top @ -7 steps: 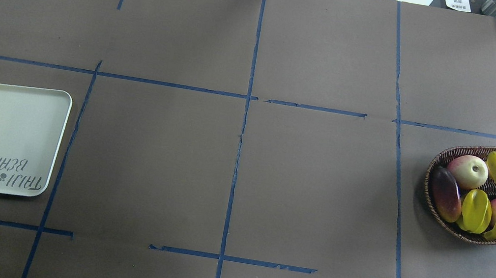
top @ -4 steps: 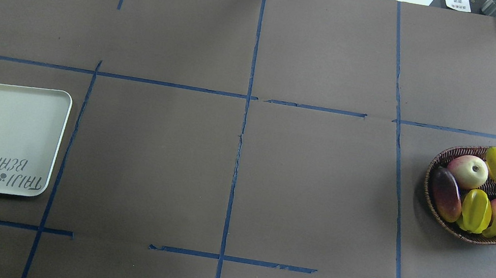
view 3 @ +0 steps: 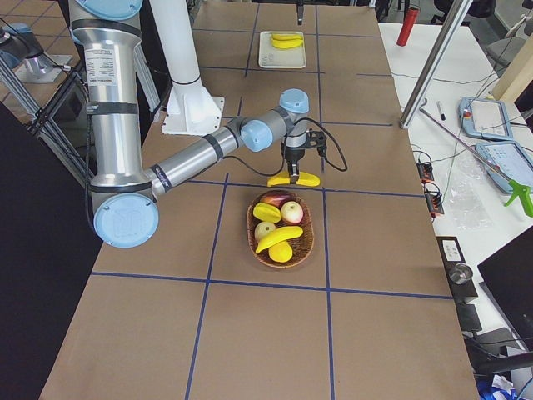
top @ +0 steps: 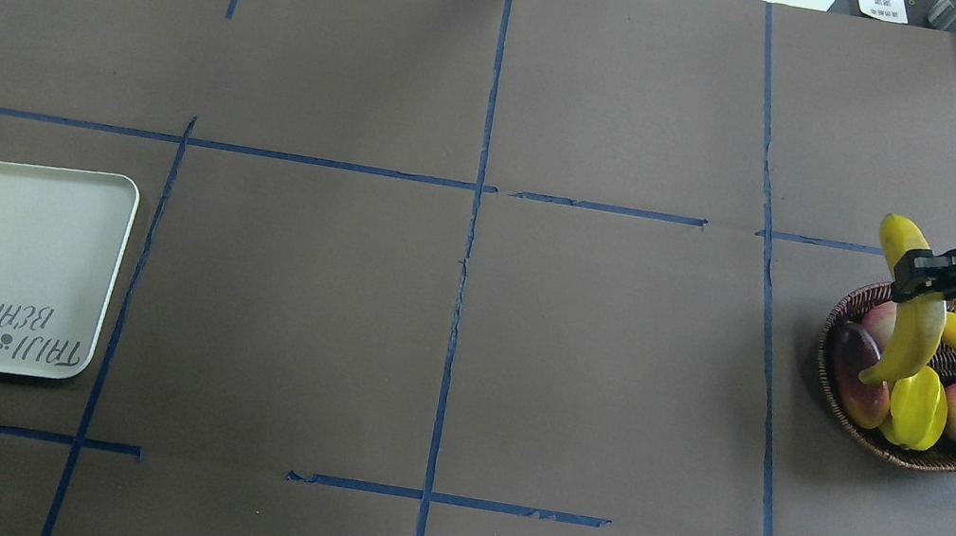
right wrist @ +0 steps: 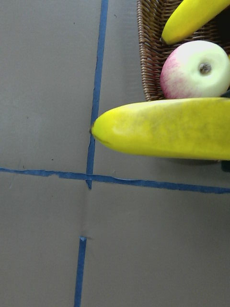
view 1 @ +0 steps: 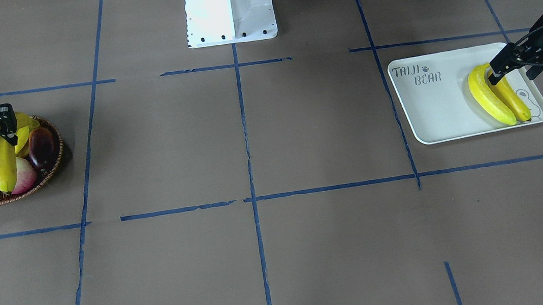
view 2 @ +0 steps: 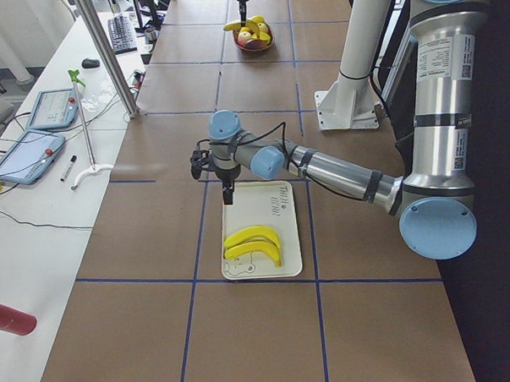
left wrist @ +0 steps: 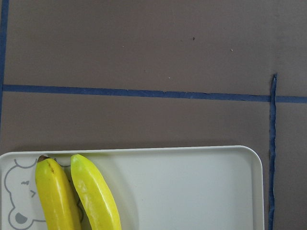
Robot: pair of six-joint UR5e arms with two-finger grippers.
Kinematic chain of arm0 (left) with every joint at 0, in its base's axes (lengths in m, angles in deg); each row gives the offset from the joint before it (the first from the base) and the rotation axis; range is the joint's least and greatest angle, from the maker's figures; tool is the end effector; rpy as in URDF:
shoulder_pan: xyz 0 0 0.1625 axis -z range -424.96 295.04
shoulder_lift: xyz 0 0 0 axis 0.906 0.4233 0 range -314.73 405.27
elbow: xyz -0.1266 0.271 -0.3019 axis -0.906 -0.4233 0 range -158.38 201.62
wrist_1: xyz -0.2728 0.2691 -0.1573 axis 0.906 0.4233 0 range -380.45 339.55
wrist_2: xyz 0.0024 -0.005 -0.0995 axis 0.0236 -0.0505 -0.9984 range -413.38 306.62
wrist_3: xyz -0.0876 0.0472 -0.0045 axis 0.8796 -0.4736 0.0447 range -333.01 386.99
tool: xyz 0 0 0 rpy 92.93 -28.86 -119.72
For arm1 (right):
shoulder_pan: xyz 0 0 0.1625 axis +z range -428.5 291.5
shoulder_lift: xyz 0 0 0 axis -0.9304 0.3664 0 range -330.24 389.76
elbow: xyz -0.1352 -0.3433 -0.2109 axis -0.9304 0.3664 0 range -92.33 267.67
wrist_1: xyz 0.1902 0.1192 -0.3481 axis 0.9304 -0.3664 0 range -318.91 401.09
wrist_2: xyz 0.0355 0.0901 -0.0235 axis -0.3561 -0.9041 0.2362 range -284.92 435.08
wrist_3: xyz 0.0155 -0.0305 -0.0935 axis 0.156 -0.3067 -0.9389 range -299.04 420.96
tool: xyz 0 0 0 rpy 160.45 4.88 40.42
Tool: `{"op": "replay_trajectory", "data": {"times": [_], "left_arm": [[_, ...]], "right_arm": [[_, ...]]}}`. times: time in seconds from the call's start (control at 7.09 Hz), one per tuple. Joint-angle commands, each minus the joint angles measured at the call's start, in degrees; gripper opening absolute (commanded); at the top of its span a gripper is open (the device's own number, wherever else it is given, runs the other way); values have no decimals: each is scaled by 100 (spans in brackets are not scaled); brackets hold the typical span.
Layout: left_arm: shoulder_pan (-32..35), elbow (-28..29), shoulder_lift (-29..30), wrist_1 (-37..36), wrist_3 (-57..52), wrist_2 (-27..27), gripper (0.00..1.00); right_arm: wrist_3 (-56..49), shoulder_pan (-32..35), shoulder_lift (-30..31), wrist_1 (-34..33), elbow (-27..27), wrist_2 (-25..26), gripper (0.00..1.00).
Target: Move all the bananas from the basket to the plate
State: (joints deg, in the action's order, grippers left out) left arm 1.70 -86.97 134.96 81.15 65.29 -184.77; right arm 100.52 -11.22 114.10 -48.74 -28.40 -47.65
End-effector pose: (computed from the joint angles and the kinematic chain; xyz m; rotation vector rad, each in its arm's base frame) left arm 0.1338 -0.4801 0.4796 0.0664 0.8599 -0.0564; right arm -0.2057 -0.4672 0.3976 0.1091 -0.7677 -0.0455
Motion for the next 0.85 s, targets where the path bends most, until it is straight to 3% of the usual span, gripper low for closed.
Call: {"op": "replay_trajectory", "data": {"times": [0.0, 0.28, 0.71], "left_arm": [[-4, -13, 48, 26, 28, -1, 100], [-4, -39, 101, 79, 45, -19, 100], [-13, -162, 276, 79, 256, -19, 100]], "right_arm": [[497, -15, -207, 9, -3, -31, 21], [701, -33, -286, 306, 31, -127, 21], [2139, -356, -504, 1796, 512, -234, 21]]}}
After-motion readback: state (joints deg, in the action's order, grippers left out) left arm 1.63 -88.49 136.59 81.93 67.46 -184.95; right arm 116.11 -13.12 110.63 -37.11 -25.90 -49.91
